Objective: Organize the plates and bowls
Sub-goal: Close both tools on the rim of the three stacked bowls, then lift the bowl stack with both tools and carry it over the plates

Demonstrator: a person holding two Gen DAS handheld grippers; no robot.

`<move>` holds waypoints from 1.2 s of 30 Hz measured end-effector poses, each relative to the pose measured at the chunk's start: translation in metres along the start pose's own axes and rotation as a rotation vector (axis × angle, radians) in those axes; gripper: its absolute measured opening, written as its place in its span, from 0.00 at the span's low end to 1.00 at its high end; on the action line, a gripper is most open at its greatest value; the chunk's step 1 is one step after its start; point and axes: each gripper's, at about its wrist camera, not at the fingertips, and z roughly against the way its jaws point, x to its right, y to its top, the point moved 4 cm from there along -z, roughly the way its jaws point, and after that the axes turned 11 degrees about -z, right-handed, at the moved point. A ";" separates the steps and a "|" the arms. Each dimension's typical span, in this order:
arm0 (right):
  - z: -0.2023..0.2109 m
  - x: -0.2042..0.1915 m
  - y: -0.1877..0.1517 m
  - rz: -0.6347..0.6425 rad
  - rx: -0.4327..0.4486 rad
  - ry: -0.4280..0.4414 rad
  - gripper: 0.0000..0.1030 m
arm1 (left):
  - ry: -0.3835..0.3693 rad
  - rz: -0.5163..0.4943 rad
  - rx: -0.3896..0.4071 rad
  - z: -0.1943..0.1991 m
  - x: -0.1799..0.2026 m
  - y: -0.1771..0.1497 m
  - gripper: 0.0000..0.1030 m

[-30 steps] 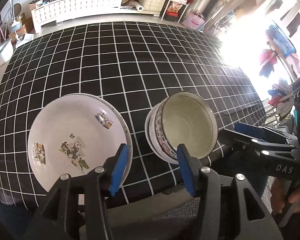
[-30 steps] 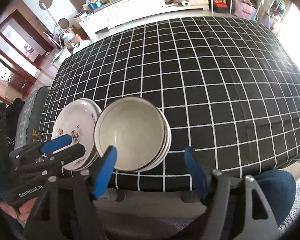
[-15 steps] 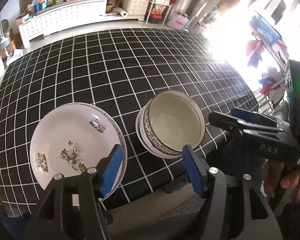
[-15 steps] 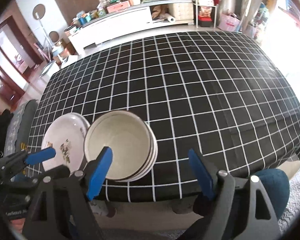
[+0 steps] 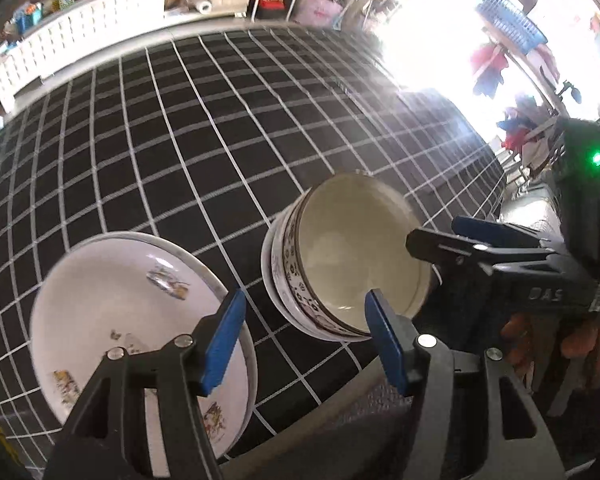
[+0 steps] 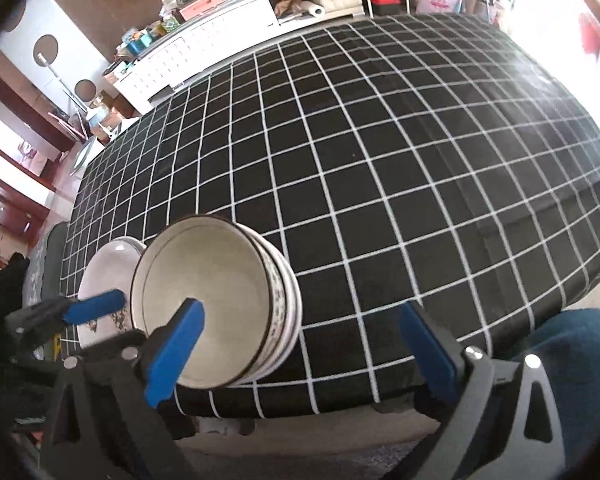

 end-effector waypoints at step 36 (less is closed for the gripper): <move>-0.052 0.033 -0.005 -0.172 -0.224 0.109 0.96 | -0.167 -0.059 -0.191 -0.070 -0.015 0.015 0.58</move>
